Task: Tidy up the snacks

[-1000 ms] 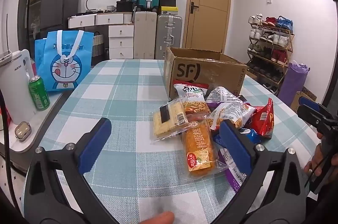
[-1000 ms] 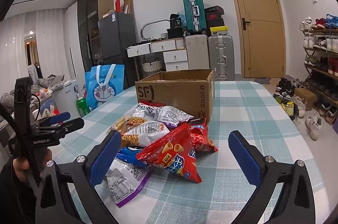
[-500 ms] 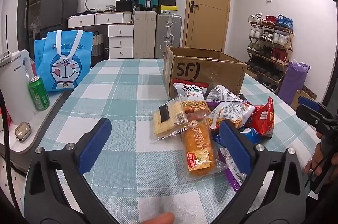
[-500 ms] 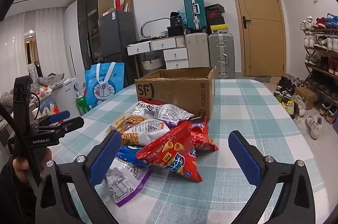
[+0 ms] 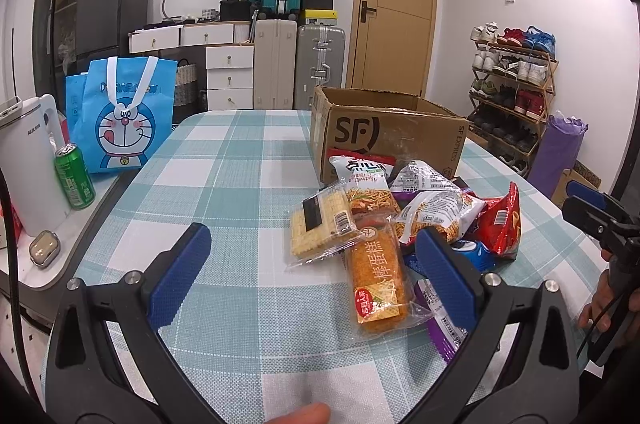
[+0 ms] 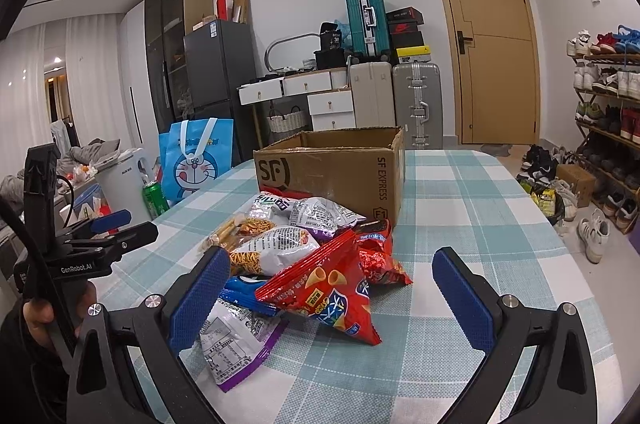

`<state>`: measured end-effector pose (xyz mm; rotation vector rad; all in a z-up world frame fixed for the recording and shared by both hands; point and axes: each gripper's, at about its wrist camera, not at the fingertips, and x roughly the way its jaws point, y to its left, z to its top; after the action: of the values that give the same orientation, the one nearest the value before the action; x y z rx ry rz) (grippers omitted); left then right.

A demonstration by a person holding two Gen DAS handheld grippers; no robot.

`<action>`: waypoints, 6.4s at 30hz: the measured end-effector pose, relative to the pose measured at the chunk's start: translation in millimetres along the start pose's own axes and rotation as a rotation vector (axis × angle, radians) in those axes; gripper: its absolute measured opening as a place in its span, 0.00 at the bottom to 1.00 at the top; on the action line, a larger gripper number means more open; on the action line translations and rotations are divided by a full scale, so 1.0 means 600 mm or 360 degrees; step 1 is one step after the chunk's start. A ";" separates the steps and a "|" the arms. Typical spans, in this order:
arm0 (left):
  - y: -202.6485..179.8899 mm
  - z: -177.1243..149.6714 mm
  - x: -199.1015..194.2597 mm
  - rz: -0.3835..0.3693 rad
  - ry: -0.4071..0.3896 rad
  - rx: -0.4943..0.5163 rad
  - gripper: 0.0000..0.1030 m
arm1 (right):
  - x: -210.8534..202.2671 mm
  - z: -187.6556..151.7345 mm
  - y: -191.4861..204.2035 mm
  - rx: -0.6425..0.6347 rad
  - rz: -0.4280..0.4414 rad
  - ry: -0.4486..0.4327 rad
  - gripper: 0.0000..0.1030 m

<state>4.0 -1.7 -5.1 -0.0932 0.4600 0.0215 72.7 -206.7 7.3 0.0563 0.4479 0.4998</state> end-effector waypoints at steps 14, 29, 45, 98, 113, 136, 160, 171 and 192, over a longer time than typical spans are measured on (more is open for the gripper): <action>-0.001 0.003 -0.007 0.0004 0.0000 0.0002 0.99 | 0.000 -0.001 0.000 0.0001 -0.0002 0.0003 1.00; -0.001 0.003 -0.007 0.0008 0.0000 0.0006 0.99 | -0.001 -0.001 0.000 0.0000 -0.0006 0.0008 1.00; 0.011 0.000 0.000 0.0025 0.0055 0.0015 0.99 | 0.019 -0.007 -0.012 0.0037 -0.0101 0.0092 1.00; -0.032 -0.025 0.154 -0.0237 0.0723 -0.0018 0.71 | 0.155 -0.026 0.012 -0.0089 -0.0001 0.0685 0.83; -0.038 -0.028 0.154 -0.0294 0.0682 0.0045 0.34 | 0.132 -0.029 0.013 -0.0108 0.0038 0.0622 0.27; -0.049 -0.038 0.097 -0.0357 0.0579 0.0048 0.32 | 0.121 -0.027 -0.008 0.0023 0.0096 0.0607 0.32; -0.051 -0.006 0.041 -0.0407 0.0384 0.0048 0.32 | 0.070 0.023 -0.010 0.0140 0.0192 0.0337 0.34; -0.038 0.043 0.027 -0.0371 0.0280 0.0025 0.32 | 0.035 0.079 0.009 0.0142 0.0259 0.0133 0.34; -0.042 0.174 0.089 -0.0331 0.0198 -0.0004 0.32 | 0.067 0.165 -0.013 0.0199 0.0250 0.0013 0.34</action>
<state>99.2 -17.1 66.5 -0.1449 0.5725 -0.1890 150.2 -189.0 79.4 0.2113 0.4845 0.6261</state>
